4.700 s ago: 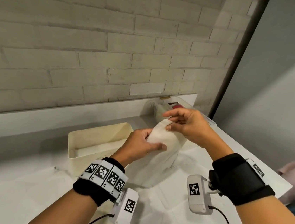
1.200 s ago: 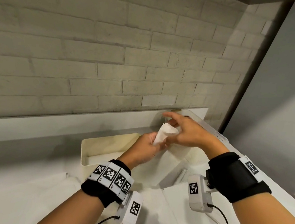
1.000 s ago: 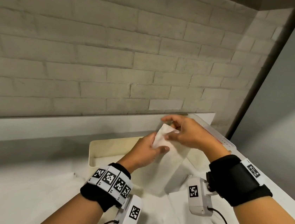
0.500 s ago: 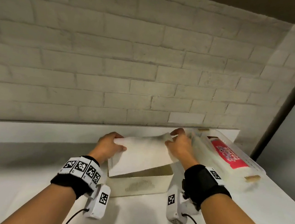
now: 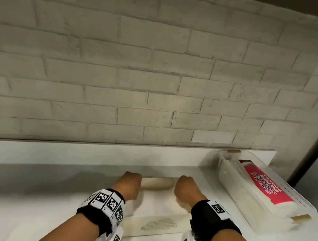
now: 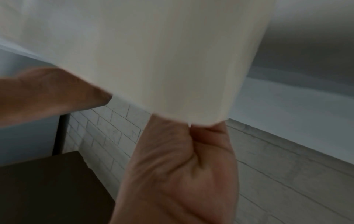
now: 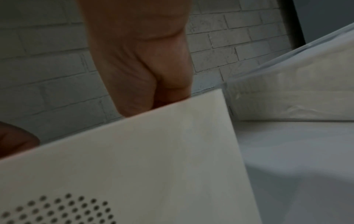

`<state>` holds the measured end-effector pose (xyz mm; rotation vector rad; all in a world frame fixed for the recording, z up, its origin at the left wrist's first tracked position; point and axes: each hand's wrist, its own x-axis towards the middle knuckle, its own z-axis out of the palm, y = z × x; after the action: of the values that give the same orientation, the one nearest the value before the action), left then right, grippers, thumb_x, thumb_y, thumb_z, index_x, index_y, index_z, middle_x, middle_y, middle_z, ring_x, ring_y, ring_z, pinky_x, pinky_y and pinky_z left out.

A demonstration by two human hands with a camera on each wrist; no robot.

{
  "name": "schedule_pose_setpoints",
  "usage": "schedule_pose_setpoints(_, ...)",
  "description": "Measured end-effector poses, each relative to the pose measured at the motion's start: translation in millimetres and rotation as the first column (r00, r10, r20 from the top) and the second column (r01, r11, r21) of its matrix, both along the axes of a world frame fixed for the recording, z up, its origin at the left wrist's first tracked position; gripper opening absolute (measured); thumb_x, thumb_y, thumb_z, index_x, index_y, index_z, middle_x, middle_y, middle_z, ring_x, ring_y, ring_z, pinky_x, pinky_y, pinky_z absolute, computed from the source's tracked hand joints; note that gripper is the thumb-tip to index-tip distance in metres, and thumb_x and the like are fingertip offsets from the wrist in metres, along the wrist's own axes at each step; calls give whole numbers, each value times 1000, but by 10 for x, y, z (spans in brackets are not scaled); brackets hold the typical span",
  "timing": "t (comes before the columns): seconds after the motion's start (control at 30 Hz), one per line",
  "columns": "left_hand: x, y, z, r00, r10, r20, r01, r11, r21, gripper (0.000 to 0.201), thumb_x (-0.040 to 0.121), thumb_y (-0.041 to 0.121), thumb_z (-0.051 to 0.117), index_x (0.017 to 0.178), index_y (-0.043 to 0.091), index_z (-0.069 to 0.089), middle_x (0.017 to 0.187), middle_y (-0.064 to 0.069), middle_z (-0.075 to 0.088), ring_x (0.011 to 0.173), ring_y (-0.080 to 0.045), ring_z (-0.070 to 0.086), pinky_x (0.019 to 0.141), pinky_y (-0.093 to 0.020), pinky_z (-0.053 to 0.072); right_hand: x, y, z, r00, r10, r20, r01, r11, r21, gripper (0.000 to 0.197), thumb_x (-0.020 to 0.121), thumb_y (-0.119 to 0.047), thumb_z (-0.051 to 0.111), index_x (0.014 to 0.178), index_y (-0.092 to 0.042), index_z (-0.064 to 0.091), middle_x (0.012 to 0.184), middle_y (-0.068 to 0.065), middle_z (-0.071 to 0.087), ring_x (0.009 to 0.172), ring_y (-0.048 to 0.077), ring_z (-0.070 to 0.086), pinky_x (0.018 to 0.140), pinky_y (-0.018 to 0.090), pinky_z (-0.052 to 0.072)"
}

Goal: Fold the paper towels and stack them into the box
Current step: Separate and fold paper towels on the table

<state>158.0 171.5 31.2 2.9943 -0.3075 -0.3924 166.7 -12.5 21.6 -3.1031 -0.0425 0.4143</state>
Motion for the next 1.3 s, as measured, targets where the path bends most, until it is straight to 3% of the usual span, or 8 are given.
schedule_pose_setpoints(0.17, 27, -121, -83, 990, -113, -86, 133, 949, 287, 37, 87, 16, 64, 121, 4, 56, 126, -10, 58, 116, -25, 55, 96, -31, 44, -122, 74, 90, 962, 195, -191, -248, 917, -312, 33, 94, -12, 43, 123, -1, 54, 129, 15, 51, 122, 29, 47, 107, 32, 29)
schedule_pose_setpoints(0.33, -3, -204, -95, 971, -184, -153, 234, 861, 452, 35, 92, 18, 54, 125, 5, 53, 128, -9, 56, 119, -26, 54, 95, -35, 42, -145, 137, 80, 932, 230, -280, -339, 826, -450, 27, 93, -21, 41, 109, -12, 61, 118, 5, 59, 113, 22, 54, 101, 32, 30)
schedule_pose_setpoints(0.53, -33, -215, -166, 967, -185, -173, 245, 858, 452, 35, 93, 16, 51, 126, 5, 54, 132, -10, 55, 122, -26, 52, 101, -36, 39, -169, 138, 28, 956, 148, -252, -221, 931, -292, 36, 95, -23, 45, 123, -2, 52, 126, 11, 56, 118, 26, 52, 99, 28, 34)
schedule_pose_setpoints(0.63, -57, -251, -167, 983, -159, -88, 182, 867, 464, 31, 91, 19, 51, 119, 11, 60, 125, -7, 58, 116, -23, 56, 93, -33, 44, -191, 154, 35, 966, 153, -210, -208, 940, -271, 31, 93, -28, 45, 112, -6, 57, 109, 9, 58, 114, 26, 53, 101, 28, 32)
schedule_pose_setpoints(0.83, -167, -362, 133, 997, -63, 37, 53, 976, 211, 36, 87, 21, 55, 121, 7, 54, 123, -12, 45, 115, -29, 46, 95, -42, 46, -266, 13, 295, 996, 77, -33, -78, 997, -13, 43, 85, -32, 63, 123, -14, 55, 129, 4, 52, 118, 23, 50, 94, 30, 45)
schedule_pose_setpoints(0.93, -302, -509, 355, 991, -99, 89, 94, 994, 59, 28, 87, 25, 58, 112, 11, 61, 116, -8, 56, 105, -26, 56, 85, -32, 47, -452, -125, 581, 999, 3, 41, -9, 990, 137, 48, 88, -34, 60, 132, -19, 49, 135, 1, 48, 124, 20, 45, 100, 28, 40)
schedule_pose_setpoints(1.17, -895, -976, 512, 974, -184, 130, 216, 929, -302, 25, 85, 35, 64, 108, 25, 66, 113, 4, 62, 107, -17, 56, 86, -28, 44, -1311, -680, 863, 977, -167, 131, 111, 927, 359, 39, 86, -29, 64, 124, -23, 57, 118, -1, 62, 113, 16, 54, 93, 22, 39)
schedule_pose_setpoints(1.3, -1187, -1153, 312, 973, -225, 44, 224, 894, -388, 24, 84, 35, 66, 106, 25, 67, 110, 5, 64, 103, -15, 59, 86, -26, 46, -1761, -984, 634, 964, -250, 94, 193, 896, 400, 36, 83, -27, 69, 118, -22, 61, 106, -3, 67, 96, 11, 56, 72, 9, 38)
